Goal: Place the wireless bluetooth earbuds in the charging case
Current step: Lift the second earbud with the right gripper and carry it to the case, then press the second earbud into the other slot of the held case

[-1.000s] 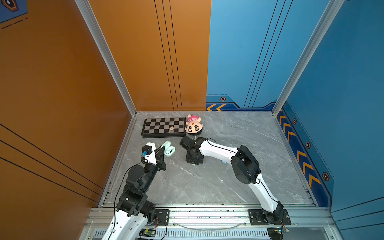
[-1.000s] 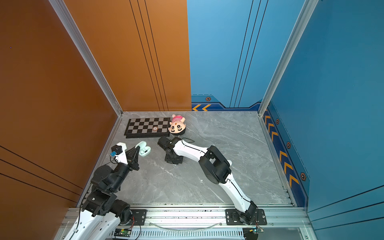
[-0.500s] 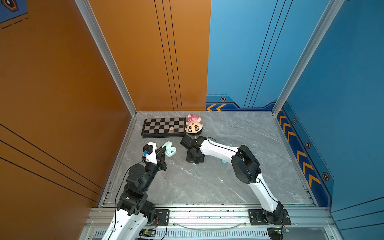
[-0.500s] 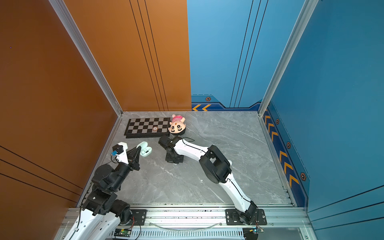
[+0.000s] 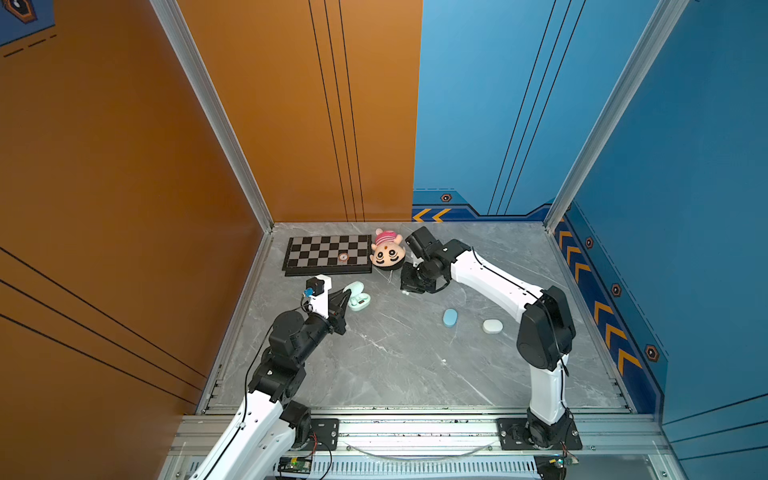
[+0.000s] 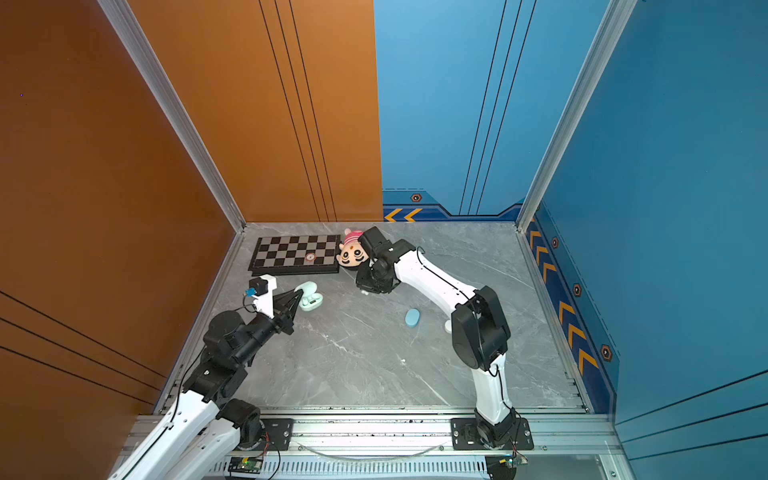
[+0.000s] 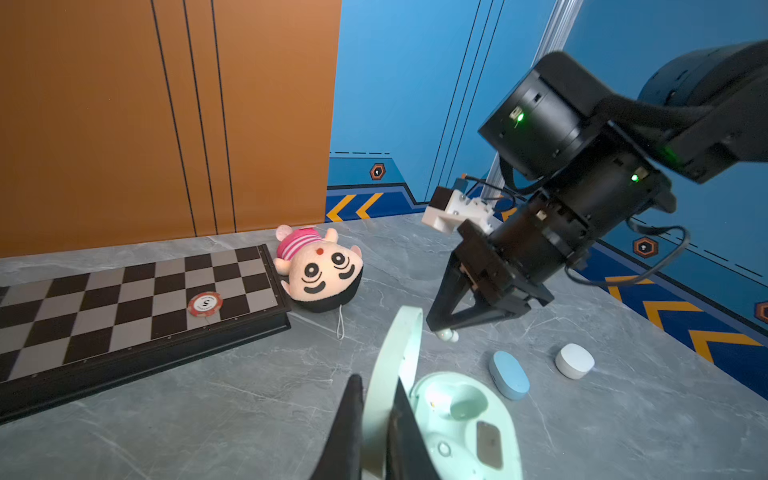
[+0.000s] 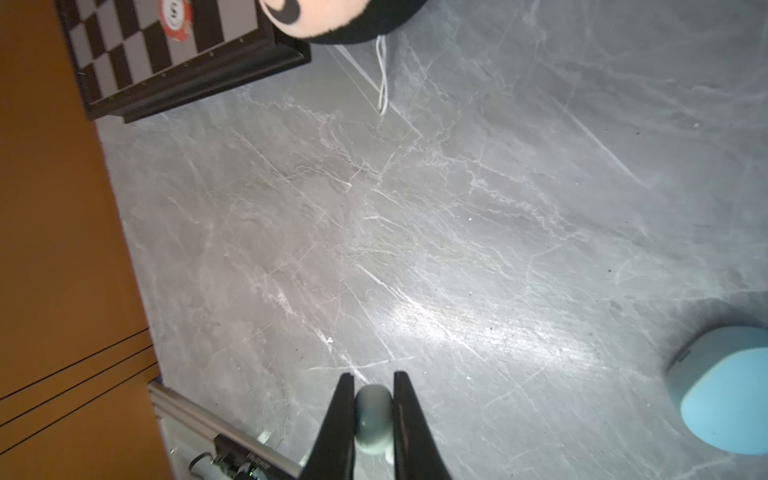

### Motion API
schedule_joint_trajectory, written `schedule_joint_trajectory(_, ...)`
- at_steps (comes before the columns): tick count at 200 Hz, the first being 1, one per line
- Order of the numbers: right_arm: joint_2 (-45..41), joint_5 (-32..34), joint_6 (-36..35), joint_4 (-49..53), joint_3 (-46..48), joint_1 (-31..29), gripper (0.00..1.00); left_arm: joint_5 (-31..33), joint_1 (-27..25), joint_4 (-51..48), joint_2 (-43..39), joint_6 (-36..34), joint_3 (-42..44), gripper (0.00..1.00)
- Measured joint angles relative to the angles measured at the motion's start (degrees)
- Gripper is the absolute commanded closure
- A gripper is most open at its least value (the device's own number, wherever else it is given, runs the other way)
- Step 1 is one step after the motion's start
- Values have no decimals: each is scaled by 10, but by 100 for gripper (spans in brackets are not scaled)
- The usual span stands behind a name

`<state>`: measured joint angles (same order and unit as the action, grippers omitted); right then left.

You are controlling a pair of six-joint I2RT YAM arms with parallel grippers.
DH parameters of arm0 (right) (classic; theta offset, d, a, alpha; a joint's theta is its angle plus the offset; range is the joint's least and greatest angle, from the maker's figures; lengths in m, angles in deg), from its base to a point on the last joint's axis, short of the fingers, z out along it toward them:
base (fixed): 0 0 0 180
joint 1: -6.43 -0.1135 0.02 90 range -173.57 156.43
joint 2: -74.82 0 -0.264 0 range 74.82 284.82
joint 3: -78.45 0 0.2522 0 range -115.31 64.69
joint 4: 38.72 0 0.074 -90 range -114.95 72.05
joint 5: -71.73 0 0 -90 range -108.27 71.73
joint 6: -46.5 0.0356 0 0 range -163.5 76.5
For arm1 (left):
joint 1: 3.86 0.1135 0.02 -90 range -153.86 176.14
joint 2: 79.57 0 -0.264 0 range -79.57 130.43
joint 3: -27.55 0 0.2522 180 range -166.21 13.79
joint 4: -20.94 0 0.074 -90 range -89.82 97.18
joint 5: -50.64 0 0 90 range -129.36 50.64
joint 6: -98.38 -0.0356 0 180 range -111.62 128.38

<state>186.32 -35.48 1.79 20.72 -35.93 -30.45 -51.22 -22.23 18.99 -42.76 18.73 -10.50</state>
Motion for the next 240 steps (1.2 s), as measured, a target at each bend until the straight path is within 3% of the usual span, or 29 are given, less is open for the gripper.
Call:
schedule_joint_trajectory(50,-86,-119,-44,-50,64,58,95,-65,-2,83,123,2,-8,100)
schedule_joint_trajectory(100,-171,-208,-69,-103,104,65,95,-111,-19,148,214,2,-56,100)
schedule_joint_trajectory(160,-252,-284,-61,-220,198,64,95,-145,-54,188,245,0,-99,100)
schedule_joint_trajectory(240,-264,-324,-66,-273,214,46,95,-163,-85,200,260,0,-131,100)
